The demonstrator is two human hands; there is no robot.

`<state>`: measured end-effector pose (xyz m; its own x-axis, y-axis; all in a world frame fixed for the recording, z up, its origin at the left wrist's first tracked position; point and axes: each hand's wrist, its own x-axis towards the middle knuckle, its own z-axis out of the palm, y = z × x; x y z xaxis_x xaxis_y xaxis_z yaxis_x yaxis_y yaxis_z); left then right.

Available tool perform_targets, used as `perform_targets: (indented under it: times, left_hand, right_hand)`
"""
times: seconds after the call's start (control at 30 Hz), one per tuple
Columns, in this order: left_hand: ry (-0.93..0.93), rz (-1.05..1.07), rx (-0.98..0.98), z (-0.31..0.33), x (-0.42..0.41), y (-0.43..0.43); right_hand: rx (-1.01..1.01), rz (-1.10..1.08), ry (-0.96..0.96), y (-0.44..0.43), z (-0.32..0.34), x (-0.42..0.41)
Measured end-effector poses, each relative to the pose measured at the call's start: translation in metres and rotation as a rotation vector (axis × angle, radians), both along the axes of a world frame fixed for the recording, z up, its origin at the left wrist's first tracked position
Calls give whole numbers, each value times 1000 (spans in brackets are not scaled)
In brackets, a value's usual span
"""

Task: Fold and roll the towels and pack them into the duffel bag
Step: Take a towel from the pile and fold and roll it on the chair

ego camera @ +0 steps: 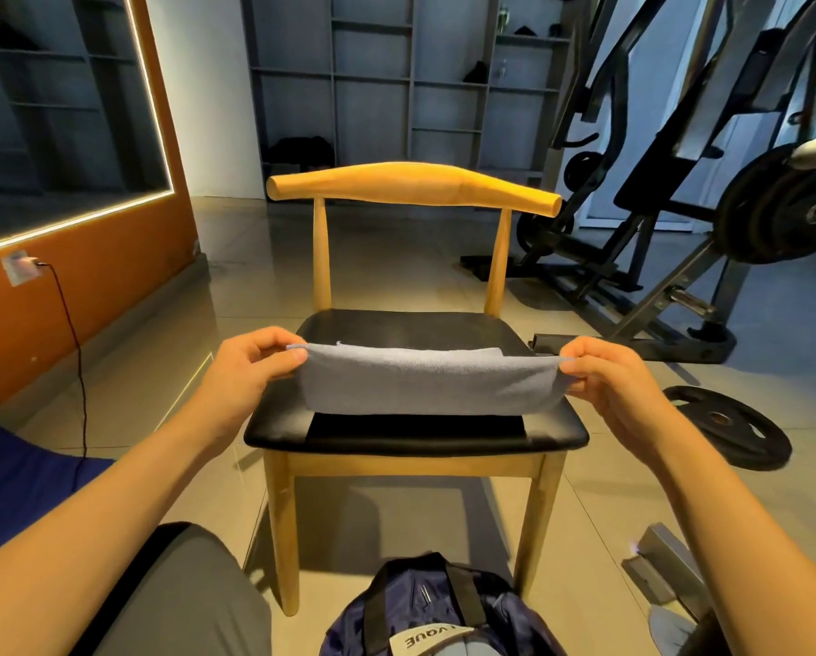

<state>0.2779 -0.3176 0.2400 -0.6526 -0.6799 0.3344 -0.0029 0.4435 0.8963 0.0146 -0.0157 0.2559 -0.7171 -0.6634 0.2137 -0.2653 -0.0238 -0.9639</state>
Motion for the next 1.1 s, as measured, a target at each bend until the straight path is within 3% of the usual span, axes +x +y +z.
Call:
perform_targets:
  times: [0.13, 0.33, 0.6, 0.97, 1.1]
  left_hand:
    - [40, 38, 23, 9, -32, -19]
    - [57, 131, 203, 4, -103, -59]
    - [-397, 182, 363, -42, -162, -110]
    - [-549, 204, 154, -48, -180, -121]
    - [-669, 231, -43, -51, -183, -126]
  right_hand:
    - [-9, -9, -16, -27, 13, -21]
    - [115, -198, -131, -94, 5, -76]
    - [551, -289, -127, -151, -50, -124]
    - [592, -297, -83, -158, -58, -136]
    - [742, -326, 139, -169, -63, -145]
